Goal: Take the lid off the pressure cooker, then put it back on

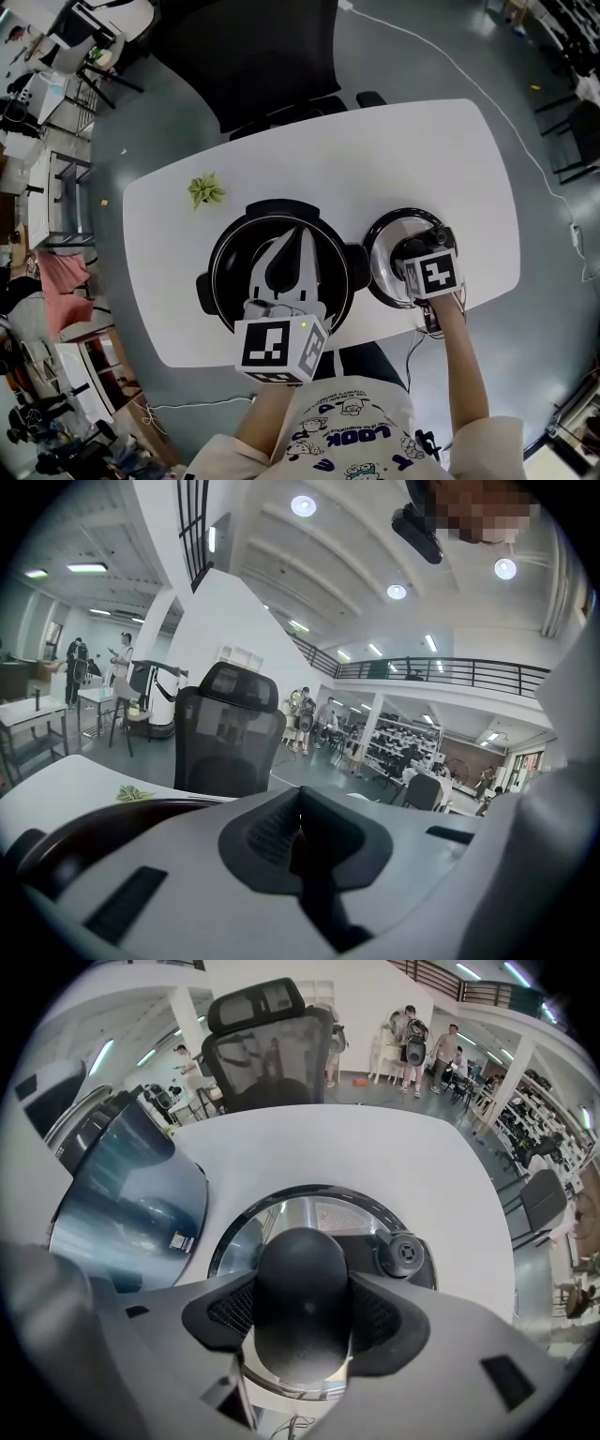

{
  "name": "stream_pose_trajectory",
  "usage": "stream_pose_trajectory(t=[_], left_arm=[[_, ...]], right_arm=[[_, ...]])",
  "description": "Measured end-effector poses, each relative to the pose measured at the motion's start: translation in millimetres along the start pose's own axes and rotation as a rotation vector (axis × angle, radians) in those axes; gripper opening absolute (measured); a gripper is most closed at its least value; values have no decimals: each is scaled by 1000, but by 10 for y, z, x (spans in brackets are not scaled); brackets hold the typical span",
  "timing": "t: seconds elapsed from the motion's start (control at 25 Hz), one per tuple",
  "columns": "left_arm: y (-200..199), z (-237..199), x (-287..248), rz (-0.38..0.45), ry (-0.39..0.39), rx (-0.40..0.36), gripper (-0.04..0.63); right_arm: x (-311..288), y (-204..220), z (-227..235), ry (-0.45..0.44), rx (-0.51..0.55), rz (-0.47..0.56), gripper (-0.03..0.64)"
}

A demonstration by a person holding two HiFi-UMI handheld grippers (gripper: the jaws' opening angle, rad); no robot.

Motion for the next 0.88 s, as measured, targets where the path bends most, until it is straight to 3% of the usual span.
stream_pose_trajectory(t=[0.36,0.48,0.56,0.68,0.88], left_arm=[[-19,-61,108,20,-21,11,14],[-25,-69,150,26,-23,15,14],[-31,-70,183,31,-23,13,14],[-41,-72,234,40,-25,9,14],[-99,-48,280,68,-22,-6,14]], right_arm=[[-7,37,-15,-16,-2,38,302],[11,64,-23,-70,-19,81,371],[50,68,-11,-60,-24,114,410],[174,61,18,-17,-27,194,430],[563,-13,6,15,-23,423,437]])
Point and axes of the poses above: the fingertips, and each gripper's own axes: x backward along the fingers, z to its right, y out of its underside, the point moved 9 cm from there along x, backward along the fingers, and after that the axes turned 9 degrees about -z, right-handed, at the moved point
